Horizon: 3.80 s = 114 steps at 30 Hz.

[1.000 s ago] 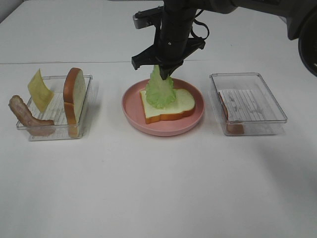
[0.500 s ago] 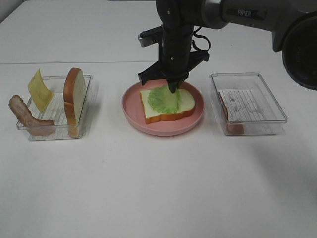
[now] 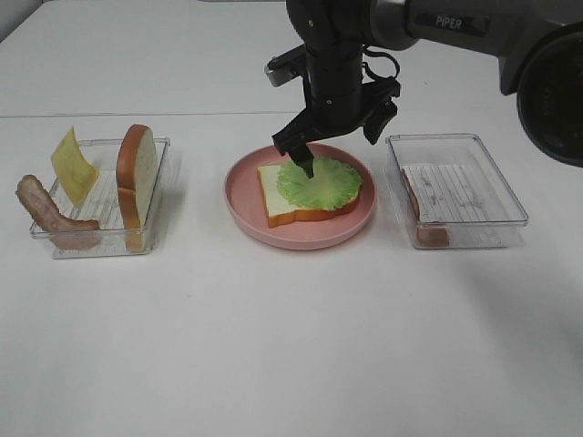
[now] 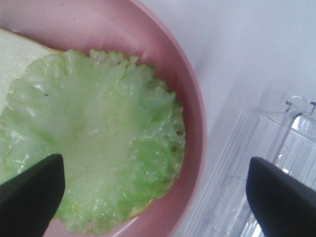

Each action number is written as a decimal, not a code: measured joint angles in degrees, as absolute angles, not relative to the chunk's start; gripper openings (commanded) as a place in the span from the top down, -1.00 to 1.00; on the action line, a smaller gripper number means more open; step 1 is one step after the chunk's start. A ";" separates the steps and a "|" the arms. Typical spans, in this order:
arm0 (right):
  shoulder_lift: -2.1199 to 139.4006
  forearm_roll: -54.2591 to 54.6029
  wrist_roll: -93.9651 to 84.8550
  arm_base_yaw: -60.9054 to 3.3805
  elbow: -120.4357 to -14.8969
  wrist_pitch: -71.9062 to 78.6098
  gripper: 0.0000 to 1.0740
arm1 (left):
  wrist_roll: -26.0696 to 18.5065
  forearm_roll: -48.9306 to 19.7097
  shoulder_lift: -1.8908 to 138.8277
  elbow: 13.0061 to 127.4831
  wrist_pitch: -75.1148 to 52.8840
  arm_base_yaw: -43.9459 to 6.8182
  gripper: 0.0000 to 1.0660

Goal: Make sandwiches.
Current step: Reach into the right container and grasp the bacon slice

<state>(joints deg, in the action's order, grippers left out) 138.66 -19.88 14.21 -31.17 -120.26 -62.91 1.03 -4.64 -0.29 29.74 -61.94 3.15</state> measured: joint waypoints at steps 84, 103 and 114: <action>120.26 -4.70 7.51 -20.00 -94.65 -63.08 -0.85 | 1.03 -4.64 -0.29 29.74 -61.94 3.15 -0.87; 124.45 -4.53 7.51 -20.00 -94.65 -62.22 -0.84 | 1.03 -4.64 -0.29 29.74 -61.94 3.15 -0.87; 124.45 -4.53 8.02 -20.00 -94.65 -61.13 -0.77 | 1.03 -4.64 -0.29 29.74 -61.94 3.15 -0.87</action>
<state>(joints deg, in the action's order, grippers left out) 124.45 -4.53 8.02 -20.00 -94.65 -61.13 1.03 -4.64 -0.29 29.74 -61.94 3.15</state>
